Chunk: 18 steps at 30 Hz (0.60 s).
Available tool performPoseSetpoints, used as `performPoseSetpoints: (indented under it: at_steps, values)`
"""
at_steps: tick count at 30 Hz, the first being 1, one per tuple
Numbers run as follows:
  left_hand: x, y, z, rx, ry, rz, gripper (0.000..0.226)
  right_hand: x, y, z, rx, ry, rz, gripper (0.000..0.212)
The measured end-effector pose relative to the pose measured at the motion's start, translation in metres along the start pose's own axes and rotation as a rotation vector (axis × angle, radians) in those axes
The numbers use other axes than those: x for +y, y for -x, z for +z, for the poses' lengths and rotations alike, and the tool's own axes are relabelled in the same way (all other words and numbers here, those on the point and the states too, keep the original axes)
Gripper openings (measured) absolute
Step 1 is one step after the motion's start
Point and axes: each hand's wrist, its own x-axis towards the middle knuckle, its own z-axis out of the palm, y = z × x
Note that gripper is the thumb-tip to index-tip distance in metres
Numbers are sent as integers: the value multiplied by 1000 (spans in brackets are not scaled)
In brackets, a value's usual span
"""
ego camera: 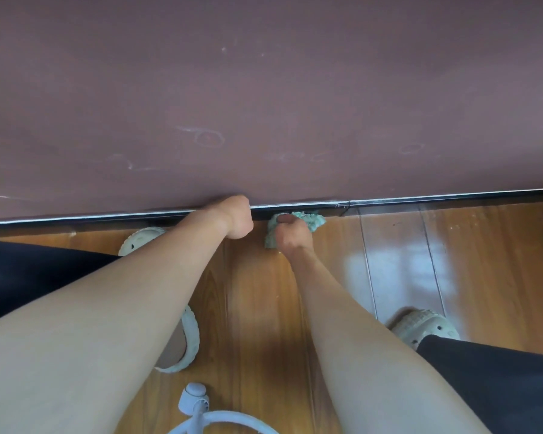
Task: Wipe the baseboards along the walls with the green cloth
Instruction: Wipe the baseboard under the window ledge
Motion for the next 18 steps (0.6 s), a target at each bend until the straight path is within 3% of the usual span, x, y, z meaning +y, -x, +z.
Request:
performPoseSetpoints:
  at_steps: [2, 4, 7, 10, 13, 16, 18]
  values:
    - [-6, -1, 3, -47, 29, -14, 25, 3, 2, 2, 7, -119, 17, 47]
    - [-8, 1, 4, -91, 42, -22, 30, 1, 2, 11, -119, -213, 36, 45]
    - [-7, 9, 6, -123, 19, 23, 25, -15, 12, 27, -367, 4, 3, 31]
    - [-12, 6, 3, -129, -2, 27, 20, -27, 11, 34, -410, 228, -98, 21]
    - [-22, 2, 0, -126, 25, 28, 23, -25, -7, 24, -284, 300, -143, 29]
    - [-27, -2, 2, -107, 25, 40, 13, -6, -19, -5, -26, 379, -100, 33]
    - [-24, -2, 5, -91, 62, 33, 19, 13, -26, -24, 146, 426, -46, 33]
